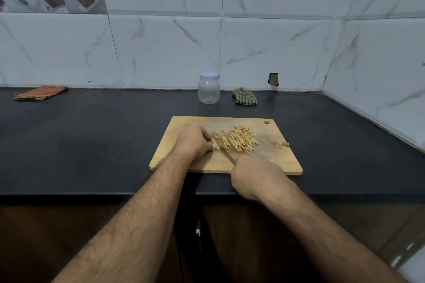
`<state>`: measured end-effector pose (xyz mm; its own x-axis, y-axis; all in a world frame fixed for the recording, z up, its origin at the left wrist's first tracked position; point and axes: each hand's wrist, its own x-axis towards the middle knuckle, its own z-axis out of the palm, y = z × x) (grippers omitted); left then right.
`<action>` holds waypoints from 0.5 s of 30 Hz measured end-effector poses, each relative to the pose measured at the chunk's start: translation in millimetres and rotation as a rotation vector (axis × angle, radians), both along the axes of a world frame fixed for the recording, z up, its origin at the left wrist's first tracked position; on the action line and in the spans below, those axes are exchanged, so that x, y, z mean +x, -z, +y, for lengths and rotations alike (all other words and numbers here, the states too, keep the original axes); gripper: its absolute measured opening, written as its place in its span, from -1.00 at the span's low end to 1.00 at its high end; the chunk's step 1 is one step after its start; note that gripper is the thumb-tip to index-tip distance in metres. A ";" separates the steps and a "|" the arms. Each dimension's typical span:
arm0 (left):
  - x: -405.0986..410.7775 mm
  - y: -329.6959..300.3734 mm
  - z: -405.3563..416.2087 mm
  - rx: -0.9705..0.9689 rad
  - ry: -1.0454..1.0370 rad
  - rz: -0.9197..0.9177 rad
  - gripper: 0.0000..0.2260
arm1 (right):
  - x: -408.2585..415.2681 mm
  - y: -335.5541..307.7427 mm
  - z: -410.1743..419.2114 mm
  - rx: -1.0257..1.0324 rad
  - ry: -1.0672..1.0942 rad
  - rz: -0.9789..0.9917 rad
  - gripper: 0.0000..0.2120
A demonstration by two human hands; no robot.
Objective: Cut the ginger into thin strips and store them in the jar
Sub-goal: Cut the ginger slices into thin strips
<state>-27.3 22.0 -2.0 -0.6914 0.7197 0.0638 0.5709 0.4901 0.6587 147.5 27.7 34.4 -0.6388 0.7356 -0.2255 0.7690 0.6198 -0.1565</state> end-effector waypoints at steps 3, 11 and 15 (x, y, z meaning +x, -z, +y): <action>0.1 -0.3 -0.5 0.001 0.007 -0.003 -0.80 | -2.6 -1.9 -0.6 0.016 -0.004 -0.003 -0.72; 1.5 -1.8 -1.3 -0.003 0.014 -0.005 -0.88 | -12.9 -9.8 5.8 0.078 0.001 -0.024 -0.70; 0.7 -0.8 -1.4 -0.003 0.018 -0.011 -0.86 | -15.4 -10.6 8.7 0.100 0.007 -0.017 -0.70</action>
